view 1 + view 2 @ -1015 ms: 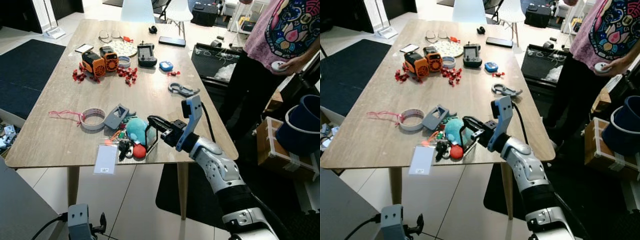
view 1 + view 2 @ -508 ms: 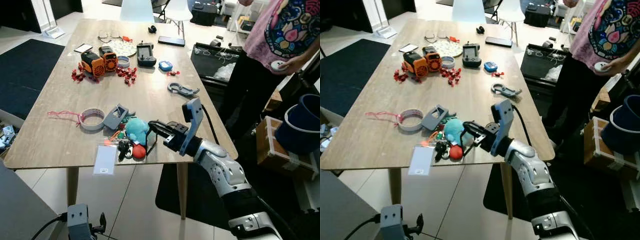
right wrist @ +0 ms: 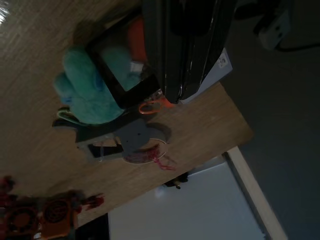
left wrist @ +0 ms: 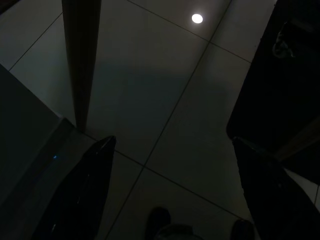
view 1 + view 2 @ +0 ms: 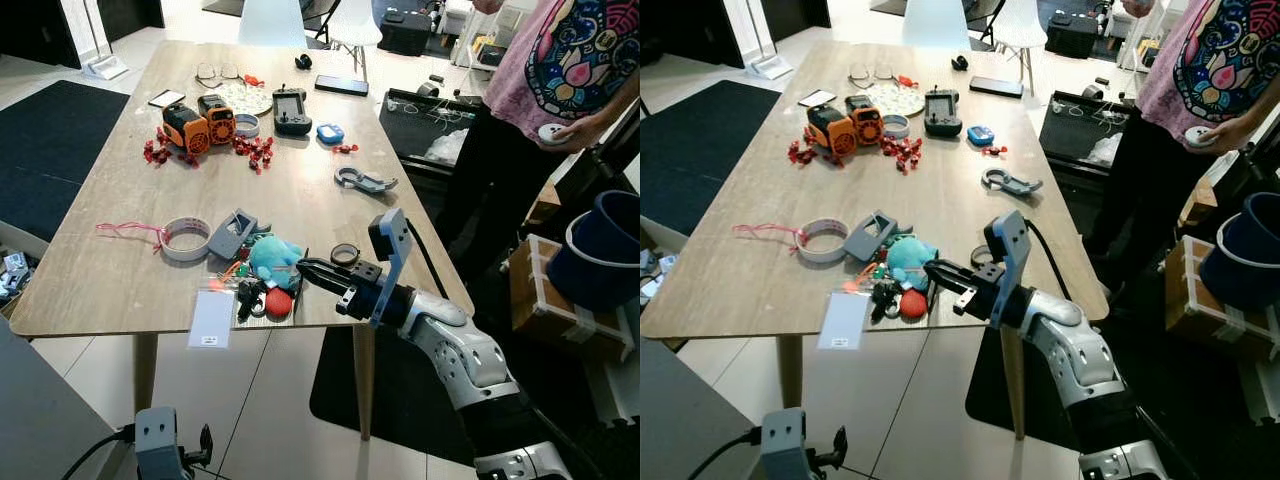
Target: Hang keys on a hook
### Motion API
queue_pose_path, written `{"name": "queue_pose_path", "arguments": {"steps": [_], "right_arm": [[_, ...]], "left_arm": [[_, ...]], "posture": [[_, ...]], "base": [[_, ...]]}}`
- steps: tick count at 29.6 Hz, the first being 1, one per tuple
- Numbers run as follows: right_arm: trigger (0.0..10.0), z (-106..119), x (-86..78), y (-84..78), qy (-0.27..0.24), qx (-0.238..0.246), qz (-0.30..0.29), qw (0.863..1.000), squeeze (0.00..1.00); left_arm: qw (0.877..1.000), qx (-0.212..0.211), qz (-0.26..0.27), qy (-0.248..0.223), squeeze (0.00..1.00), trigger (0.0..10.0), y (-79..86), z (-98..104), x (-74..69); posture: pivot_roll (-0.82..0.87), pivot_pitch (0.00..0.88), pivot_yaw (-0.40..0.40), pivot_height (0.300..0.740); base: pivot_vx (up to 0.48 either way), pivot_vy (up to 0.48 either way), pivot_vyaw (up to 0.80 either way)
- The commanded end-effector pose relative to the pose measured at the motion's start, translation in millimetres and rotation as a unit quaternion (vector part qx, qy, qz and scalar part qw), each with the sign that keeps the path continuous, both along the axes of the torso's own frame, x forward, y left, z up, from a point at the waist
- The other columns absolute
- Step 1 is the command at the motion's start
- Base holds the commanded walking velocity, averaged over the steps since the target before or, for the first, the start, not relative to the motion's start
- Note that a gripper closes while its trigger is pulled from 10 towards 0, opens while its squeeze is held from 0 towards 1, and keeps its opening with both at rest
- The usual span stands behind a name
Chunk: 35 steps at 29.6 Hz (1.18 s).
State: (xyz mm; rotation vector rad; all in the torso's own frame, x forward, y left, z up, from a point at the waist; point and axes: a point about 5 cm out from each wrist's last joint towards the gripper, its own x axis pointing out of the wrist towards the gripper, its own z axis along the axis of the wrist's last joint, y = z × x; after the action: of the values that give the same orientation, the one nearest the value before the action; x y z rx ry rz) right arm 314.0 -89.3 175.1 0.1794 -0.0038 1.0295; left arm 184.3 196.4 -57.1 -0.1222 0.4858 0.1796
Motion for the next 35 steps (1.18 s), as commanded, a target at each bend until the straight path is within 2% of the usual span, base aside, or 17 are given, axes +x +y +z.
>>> {"name": "queue_pose_path", "arguments": {"steps": [1, 5, 9, 10, 12, 13, 15, 16, 17, 19, 22, 24, 26, 31, 35], "right_arm": [[10.0, -11, 0.0, -4.1, 0.031, -0.006, -0.011, 0.999, 0.0], [10.0, 5, 8.2, -10.2, 0.014, 0.032, -0.045, 0.998, 0.0], [10.0, 22, 23.8, -25.7, -0.011, 0.073, -0.129, 0.989, 0.0], [10.0, 22, 23.8, -25.7, -0.011, 0.073, -0.129, 0.989, 0.0], [10.0, 32, 35.9, -44.5, -0.02, 0.106, -0.214, 0.971, 0.0], [10.0, 32, 35.9, -44.5, -0.02, 0.106, -0.214, 0.971, 0.0], [10.0, 38, 44.2, -64.0, -0.02, 0.135, -0.286, 0.949, 0.0], [10.0, 38, 44.2, -64.0, -0.02, 0.135, -0.286, 0.949, 0.0], [10.0, 38, 46.9, -71.5, -0.014, 0.141, -0.311, 0.94, 0.0], [10.0, 30, 51.5, -87.4, 0.017, 0.133, -0.36, 0.923, 0.0], [10.0, 20, 53.8, -100.7, 0.048, 0.119, -0.399, 0.908, 0.0], [10.0, 20, 53.8, -100.7, 0.048, 0.119, -0.399, 0.908, 0.0], [10.0, 10, 54.1, -109.4, 0.076, 0.109, -0.423, 0.896, 0.0], [10.0, -2, 53.8, -110.7, 0.098, 0.094, -0.43, 0.893, 0.0], [10.0, -23, 50.9, -101.1, 0.11, 0.062, -0.428, 0.895, 0.0]], "left_arm": [[1.0, -0.006, -0.001, 0.01, 0.0, 10.0, -3.1, -3, -4.6], [1.0, -0.005, 0.0, 0.009, 0.0, 10.0, -2.4, -3, -4.1], [1.0, -0.004, -0.001, 0.009, 0.0, 10.0, -1.8, -3, -4.2], [1.0, -0.004, -0.001, 0.009, 0.0, 10.0, -1.8, -3, -4.2], [1.0, -0.004, -0.001, 0.01, 0.0, 10.0, -1.9, -3, -4.0], [1.0, -0.004, -0.001, 0.01, 0.0, 10.0, -1.9, -3, -4.0], [1.0, -0.005, -0.001, 0.01, 0.0, 10.0, -2.1, -3, -3.9], [1.0, -0.005, -0.001, 0.01, 0.0, 10.0, -2.1, -3, -3.9], [1.0, -0.005, -0.001, 0.01, 0.0, 10.0, -2.2, -3, -3.9], [1.0, -0.005, -0.002, 0.009, 0.0, 10.0, -2.4, -3, -3.8], [1.0, -0.005, -0.002, 0.009, 0.0, 10.0, -2.6, -3, -3.7], [1.0, -0.005, -0.002, 0.009, 0.0, 10.0, -2.6, -3, -3.7], [1.0, -0.005, -0.003, 0.009, 0.0, 10.0, -2.3, -3, -3.8], [1.0, -0.005, -0.002, 0.009, 0.0, 10.0, -2.0, -3, -4.0], [1.0, -0.005, -0.002, 0.009, 0.0, 10.0, -2.2, -3, -3.9]], "posture": [[0.05, 0.111, -0.074, 0.74], [0.05, 0.109, -0.074, 0.74], [0.05, 0.107, -0.074, 0.74], [0.05, 0.107, -0.074, 0.74], [0.05, 0.106, -0.075, 0.74], [0.05, 0.106, -0.075, 0.74], [0.05, 0.103, -0.075, 0.74], [0.05, 0.103, -0.075, 0.74], [0.05, 0.101, -0.075, 0.74], [0.05, 0.097, -0.075, 0.74], [0.05, 0.096, -0.075, 0.74], [0.05, 0.096, -0.075, 0.74], [0.05, 0.095, -0.075, 0.74], [0.05, 0.096, -0.075, 0.74], [0.05, 0.101, -0.075, 0.74]], "base": [[0.0, 0.0, 0.0], [0.0, 0.0, 0.0], [0.0, 0.0, 0.0], [0.0, 0.0, 0.0], [0.0, 0.0, 0.0], [0.0, 0.0, 0.0], [0.0, 0.0, 0.0], [0.0, 0.0, 0.0], [0.0, 0.0, 0.0], [0.0, 0.0, 0.0], [0.0, 0.0, 0.0], [0.0, 0.0, 0.0], [0.0, 0.0, 0.0], [0.0, 0.0, 0.0], [0.0, 0.0, 0.0]]}}
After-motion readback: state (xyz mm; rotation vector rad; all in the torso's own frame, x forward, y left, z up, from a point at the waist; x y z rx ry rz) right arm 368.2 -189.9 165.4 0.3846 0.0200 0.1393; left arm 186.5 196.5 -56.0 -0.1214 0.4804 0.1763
